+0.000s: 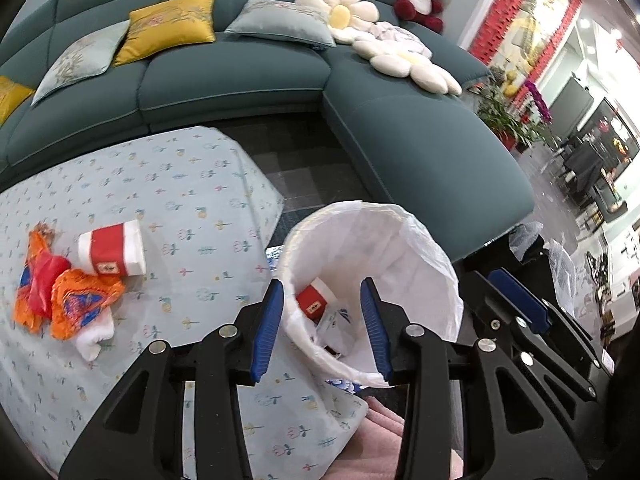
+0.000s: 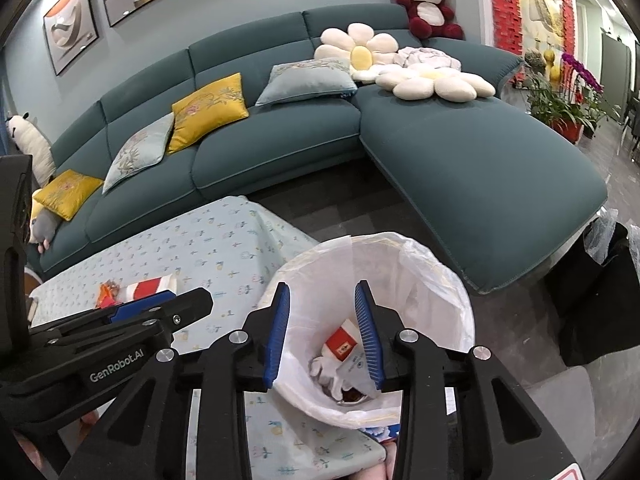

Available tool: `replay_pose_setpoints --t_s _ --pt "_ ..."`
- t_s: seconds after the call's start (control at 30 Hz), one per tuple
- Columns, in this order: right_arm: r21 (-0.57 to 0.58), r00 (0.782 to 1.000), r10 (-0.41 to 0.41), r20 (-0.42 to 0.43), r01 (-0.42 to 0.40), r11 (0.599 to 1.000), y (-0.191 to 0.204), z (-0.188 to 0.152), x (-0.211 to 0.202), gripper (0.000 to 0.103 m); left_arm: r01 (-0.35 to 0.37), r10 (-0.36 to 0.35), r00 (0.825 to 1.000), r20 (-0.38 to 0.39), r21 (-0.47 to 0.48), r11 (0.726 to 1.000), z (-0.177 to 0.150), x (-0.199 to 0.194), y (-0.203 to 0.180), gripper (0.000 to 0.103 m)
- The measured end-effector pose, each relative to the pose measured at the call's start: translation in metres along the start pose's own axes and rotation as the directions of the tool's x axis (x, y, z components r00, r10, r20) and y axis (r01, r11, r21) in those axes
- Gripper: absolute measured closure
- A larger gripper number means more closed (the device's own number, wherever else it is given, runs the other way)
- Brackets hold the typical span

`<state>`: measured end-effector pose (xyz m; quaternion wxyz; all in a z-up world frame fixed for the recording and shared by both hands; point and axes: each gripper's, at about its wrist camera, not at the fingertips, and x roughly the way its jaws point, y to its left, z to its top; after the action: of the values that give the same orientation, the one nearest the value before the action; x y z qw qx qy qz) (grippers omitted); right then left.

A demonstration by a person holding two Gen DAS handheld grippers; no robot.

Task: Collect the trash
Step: 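Move both open tools back over the orange plastic bags on the table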

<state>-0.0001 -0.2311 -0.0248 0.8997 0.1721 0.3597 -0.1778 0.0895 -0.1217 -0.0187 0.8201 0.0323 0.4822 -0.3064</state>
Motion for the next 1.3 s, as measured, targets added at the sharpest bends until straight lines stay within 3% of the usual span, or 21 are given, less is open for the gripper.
replay_pose_setpoints --t_s 0.1,0.77,1.03,1.1,1.3 --pt "-0.016 1.0 0.009 -0.008 -0.009 1.0 0.012 -0.002 -0.001 0.069 -0.014 0.015 1.0 0.011 -0.033 0.999 -0.003 -0.007 0.016 0.058" --pt "-0.144 0.994 0.085 -0.068 -0.094 0.985 0.112 -0.019 0.0 0.068 -0.094 0.103 0.994 0.045 -0.167 0.981 -0.02 -0.047 0.115 0.057" --pt "-0.178 0.988 0.116 -0.101 -0.132 0.975 0.153 -0.029 0.007 0.064 -0.144 0.159 0.986 0.044 -0.235 0.961 -0.035 -0.06 0.164 0.047" --pt "-0.192 0.987 0.119 -0.11 -0.139 0.972 0.164 -0.032 0.009 0.064 -0.161 0.178 0.983 0.04 -0.265 0.951 -0.039 -0.063 0.181 0.04" --pt "-0.223 0.98 0.137 -0.142 -0.166 0.961 0.199 -0.041 0.019 0.064 -0.207 0.225 0.974 0.02 -0.314 0.926 -0.052 -0.071 0.23 0.04"
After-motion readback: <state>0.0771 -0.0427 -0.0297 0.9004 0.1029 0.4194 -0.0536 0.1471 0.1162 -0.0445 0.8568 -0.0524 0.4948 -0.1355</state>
